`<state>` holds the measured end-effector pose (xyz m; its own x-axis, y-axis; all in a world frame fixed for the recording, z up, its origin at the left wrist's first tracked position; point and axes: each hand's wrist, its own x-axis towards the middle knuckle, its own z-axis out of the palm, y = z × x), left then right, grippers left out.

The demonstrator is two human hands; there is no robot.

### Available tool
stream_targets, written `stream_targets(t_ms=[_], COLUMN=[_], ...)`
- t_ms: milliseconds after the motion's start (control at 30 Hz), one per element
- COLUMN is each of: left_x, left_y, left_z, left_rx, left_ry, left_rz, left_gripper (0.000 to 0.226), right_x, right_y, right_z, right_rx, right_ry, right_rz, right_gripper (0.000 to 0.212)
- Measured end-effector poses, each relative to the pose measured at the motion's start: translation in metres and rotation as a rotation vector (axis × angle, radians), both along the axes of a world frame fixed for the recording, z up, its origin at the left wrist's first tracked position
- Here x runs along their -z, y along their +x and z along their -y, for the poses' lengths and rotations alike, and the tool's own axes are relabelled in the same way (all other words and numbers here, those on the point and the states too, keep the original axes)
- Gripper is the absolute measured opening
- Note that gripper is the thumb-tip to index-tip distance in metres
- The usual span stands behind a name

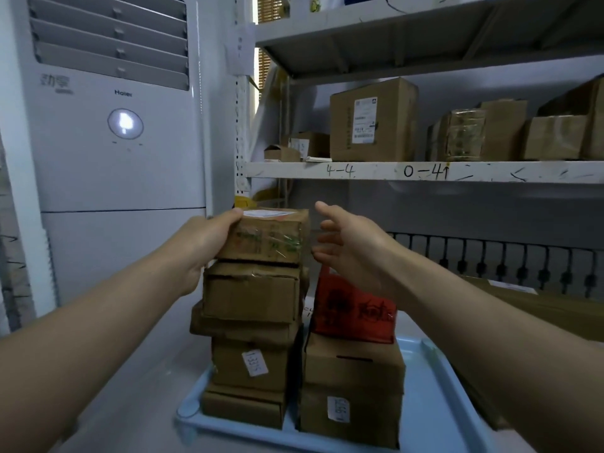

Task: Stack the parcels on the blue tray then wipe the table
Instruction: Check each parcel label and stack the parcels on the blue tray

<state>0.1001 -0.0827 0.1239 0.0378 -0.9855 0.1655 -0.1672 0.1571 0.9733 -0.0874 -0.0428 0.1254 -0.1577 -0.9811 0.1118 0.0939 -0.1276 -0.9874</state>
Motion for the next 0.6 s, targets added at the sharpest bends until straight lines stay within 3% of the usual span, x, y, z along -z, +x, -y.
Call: stream_targets(t_ms=[67,133,233,367,500,600], left_x=[-0.001,0.001,0.01,0.041,0.088,0.126], left_y=[-0.005,-0.015,-0.045,-0.094,-0.151,-0.19], left_z=[-0.006,-0.013,-0.042,-0.085,-0.119,-0.127], left_rx=[-0.089,-0.225,-0.278,-0.044,0.244,0.407], left_ry=[-0.093,-0.272,-0.617,-0.928,-0.909,-0.786], left_rz=[0.07,0.213,0.326,0.356,0.374,0.401], left_gripper=[0.054,0.073,0.054,0.029,0.026,0.027], right_x=[0.002,0.006,0.021,0.054,0.11,0.145], right_y=[-0.007,-0.019,-0.049,-0.096,-0.152,-0.194], right_z=[-0.009,-0.023,-0.049,-0.083,-0.115,-0.138], right_rx=[0.031,0.092,0.248,0.413,0.593,0.701], right_ry=[-0.043,-0.121,-0.248,-0.266,-0.09,0.063], right_rz=[-0.012,0.014,0.042,0.076,-0.008,-0.064], right_gripper=[0.059,0.048,0.026,0.011,0.012,0.013])
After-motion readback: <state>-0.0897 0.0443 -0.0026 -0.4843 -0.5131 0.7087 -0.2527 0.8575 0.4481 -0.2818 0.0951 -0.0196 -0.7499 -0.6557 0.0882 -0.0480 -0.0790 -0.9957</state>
